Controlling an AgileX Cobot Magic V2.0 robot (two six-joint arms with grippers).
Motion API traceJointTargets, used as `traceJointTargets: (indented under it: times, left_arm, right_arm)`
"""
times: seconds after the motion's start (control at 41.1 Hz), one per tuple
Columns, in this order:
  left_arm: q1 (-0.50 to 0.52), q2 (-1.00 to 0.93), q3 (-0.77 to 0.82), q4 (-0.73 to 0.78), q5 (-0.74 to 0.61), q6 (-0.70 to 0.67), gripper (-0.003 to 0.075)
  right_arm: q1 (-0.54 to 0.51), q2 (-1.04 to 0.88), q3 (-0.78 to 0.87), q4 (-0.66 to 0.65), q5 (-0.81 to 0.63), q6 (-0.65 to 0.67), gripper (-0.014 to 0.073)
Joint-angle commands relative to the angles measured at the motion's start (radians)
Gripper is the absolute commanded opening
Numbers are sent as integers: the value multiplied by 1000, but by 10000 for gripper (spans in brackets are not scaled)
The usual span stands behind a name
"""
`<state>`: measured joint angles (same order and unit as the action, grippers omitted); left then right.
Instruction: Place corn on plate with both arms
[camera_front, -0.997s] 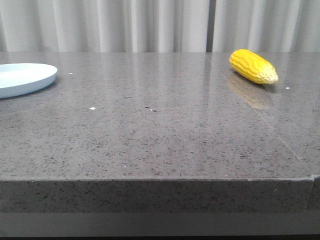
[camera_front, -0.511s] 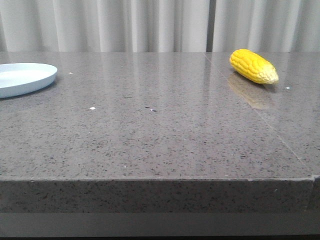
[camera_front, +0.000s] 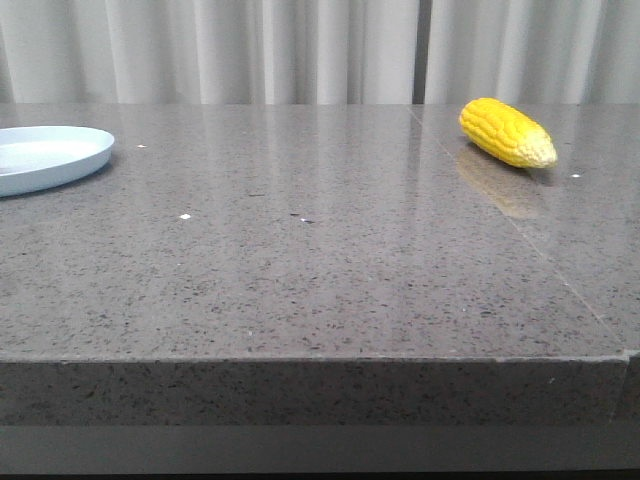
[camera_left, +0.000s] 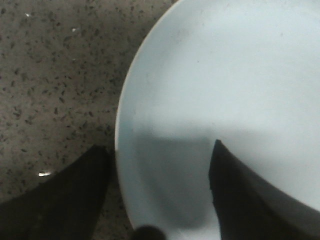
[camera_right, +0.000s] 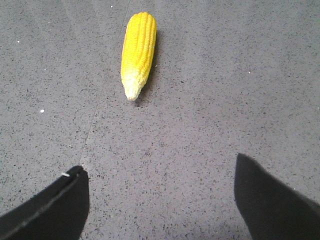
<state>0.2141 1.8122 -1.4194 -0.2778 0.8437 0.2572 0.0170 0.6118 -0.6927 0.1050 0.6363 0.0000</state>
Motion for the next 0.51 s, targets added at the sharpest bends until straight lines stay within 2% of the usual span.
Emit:
traceJointTargets:
  times: [0.0, 0.122, 0.146, 0.316, 0.486]
  left_arm:
    - [2, -40, -34, -25, -26, 2, 221]
    - [2, -40, -34, -25, -27, 2, 3]
    - [2, -40, -34, -25, -27, 2, -22]
    - [2, -40, -46, -41, -8, 2, -20]
    - [-51, -42, -144, -49, 72, 19, -20]
  right_arm:
    - [-4, 8, -27, 9, -73, 0, 615]
    - [-4, 8, -27, 9, -73, 0, 615]
    - [-4, 8, -27, 9, -73, 0, 615]
    - [-4, 8, -27, 9, -73, 0, 615]
    - [-4, 8, -27, 9, -73, 0, 615]
